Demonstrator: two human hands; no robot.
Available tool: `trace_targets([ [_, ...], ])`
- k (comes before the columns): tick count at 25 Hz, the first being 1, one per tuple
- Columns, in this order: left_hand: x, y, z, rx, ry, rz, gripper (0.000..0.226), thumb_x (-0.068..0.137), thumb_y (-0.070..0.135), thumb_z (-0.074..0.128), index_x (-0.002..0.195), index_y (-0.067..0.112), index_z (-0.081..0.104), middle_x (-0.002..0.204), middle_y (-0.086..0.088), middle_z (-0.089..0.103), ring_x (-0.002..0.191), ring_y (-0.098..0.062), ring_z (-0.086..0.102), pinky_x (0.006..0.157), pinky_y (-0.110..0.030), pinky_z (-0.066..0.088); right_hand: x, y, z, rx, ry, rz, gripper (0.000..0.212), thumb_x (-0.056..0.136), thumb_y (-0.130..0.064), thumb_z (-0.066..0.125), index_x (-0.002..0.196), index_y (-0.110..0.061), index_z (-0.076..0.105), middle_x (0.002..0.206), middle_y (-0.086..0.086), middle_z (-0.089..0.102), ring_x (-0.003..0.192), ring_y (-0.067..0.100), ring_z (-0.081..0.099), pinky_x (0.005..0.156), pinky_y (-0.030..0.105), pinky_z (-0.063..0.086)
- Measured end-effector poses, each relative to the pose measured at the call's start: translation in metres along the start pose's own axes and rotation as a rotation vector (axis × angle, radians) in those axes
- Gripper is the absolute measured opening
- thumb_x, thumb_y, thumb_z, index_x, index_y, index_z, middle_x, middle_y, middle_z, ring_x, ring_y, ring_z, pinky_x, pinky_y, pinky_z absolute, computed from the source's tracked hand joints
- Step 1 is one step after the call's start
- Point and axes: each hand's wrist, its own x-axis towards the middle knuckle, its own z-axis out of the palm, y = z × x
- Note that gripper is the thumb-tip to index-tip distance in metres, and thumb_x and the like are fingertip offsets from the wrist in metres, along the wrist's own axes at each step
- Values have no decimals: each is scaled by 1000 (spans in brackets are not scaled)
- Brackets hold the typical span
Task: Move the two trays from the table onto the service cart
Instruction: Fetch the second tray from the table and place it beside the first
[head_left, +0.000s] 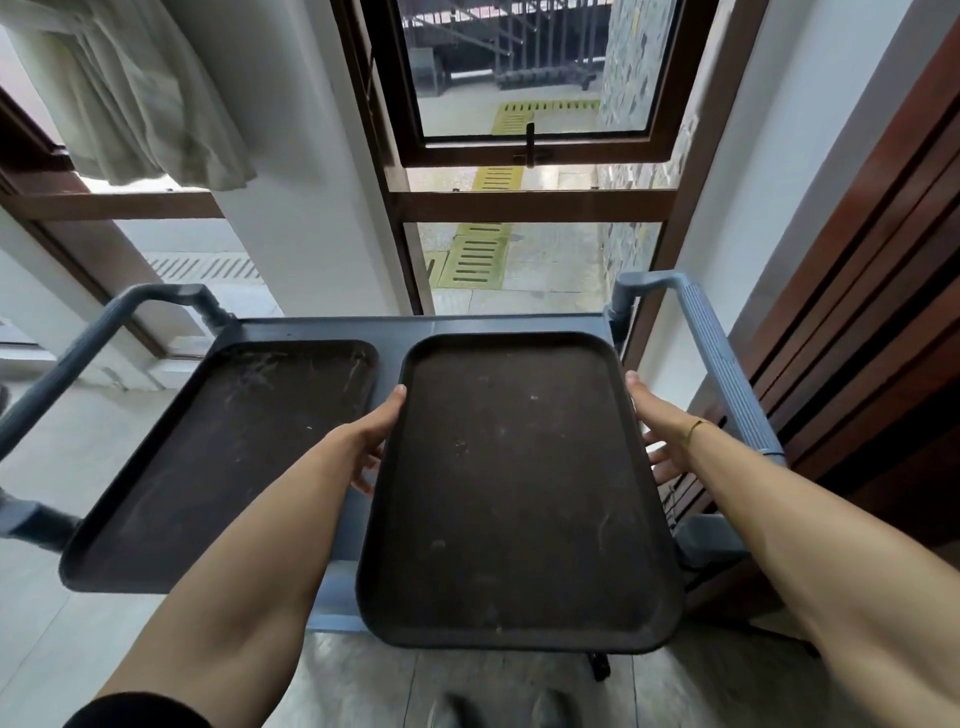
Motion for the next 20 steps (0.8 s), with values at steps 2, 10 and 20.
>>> trace_targets([
  [2, 7, 1, -2, -3, -4, 5, 99, 80, 89, 23, 147, 17, 40, 130, -16, 46, 118, -38, 45, 92, -58, 43, 8, -1, 4, 17, 7, 14, 91, 82, -86, 18, 114, -14, 63, 106, 16, 62, 109, 38, 59, 98, 58, 48],
  [10, 36, 5, -11, 40, -30, 5, 95, 84, 85, 20, 143, 15, 44, 134, -17, 49, 123, -37, 47, 106, -59, 39, 36, 3, 22, 56, 63, 72, 104, 76, -91, 18, 128, -10, 57, 122, 13, 60, 105, 30, 55, 96, 46, 44],
  [20, 59, 4, -17, 50, -105, -22, 94, 84, 85, 24, 145, 15, 41, 144, -20, 44, 129, -39, 44, 105, -61, 39, 46, -2, 32, 70, 134, 114, 105, 79, -89, 20, 150, -14, 36, 148, 11, 45, 131, 35, 43, 108, 52, 35],
])
